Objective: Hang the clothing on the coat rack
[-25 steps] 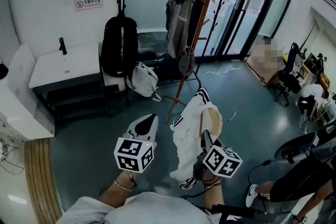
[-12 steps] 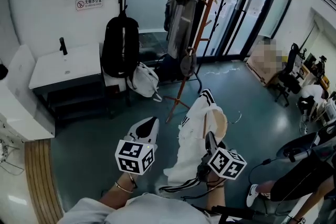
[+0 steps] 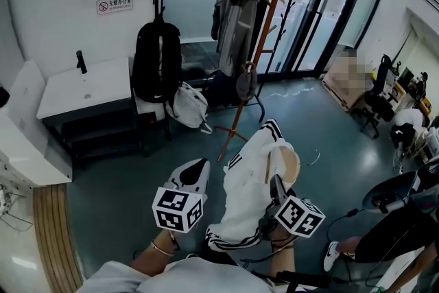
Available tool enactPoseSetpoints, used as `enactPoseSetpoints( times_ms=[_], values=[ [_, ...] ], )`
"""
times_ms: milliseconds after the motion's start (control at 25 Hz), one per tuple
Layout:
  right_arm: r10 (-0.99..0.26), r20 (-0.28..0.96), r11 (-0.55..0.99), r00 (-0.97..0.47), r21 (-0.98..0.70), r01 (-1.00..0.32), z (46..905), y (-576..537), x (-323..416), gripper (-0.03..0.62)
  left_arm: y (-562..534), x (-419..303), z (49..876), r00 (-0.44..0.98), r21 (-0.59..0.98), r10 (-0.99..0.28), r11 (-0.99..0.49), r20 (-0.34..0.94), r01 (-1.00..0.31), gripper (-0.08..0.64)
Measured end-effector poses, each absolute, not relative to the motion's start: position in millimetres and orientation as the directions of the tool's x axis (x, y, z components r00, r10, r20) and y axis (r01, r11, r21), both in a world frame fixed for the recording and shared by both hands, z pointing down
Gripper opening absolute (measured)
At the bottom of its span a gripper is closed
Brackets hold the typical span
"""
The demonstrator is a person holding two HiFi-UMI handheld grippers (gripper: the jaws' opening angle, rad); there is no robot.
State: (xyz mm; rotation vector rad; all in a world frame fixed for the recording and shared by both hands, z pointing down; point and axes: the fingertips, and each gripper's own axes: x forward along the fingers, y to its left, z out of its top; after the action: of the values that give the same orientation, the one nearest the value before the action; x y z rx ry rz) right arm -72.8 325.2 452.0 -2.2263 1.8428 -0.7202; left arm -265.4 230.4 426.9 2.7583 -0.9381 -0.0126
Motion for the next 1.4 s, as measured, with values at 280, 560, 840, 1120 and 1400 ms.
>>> enactPoseSetpoints(
  times_ms=[280, 560, 840, 1120, 1400],
  values=[
    [-0.953, 0.281, -0.234, 0.116, -0.432, -0.871, 461.1, 285.8, -48.5, 0.036, 195.7, -247.6, 427.1, 0.777, 0.212, -0.626, -0.753, 0.057, -0.623, 0.008],
    [-0.957, 0.268, -0.223, 0.108, -0.448, -0.866, 454.0, 233.7, -0.5, 0.037, 142.7, -204.6, 417.2, 0.767, 0.205, -0.639, -0.745, 0.056, -0.635, 0.008],
    [-0.961, 0.261, -0.205, 0.090, -0.454, -0.867, 451.1, 185.6, 48.9, 0.037, 101.2, -154.5, 406.4, 0.767, 0.179, -0.638, -0.750, 0.058, -0.637, 0.008],
    [-0.963, 0.260, -0.192, 0.076, -0.460, -0.867, 456.0, 150.1, 88.5, 0.037, 68.9, -111.3, 404.9, 0.763, 0.160, -0.643, -0.748, 0.063, -0.644, 0.008],
    [-0.959, 0.275, -0.195, 0.070, -0.455, -0.869, 458.9, 123.8, 117.8, 0.037, 49.4, -86.4, 408.7, 0.757, 0.169, -0.649, -0.740, 0.073, -0.651, 0.008]
  ],
)
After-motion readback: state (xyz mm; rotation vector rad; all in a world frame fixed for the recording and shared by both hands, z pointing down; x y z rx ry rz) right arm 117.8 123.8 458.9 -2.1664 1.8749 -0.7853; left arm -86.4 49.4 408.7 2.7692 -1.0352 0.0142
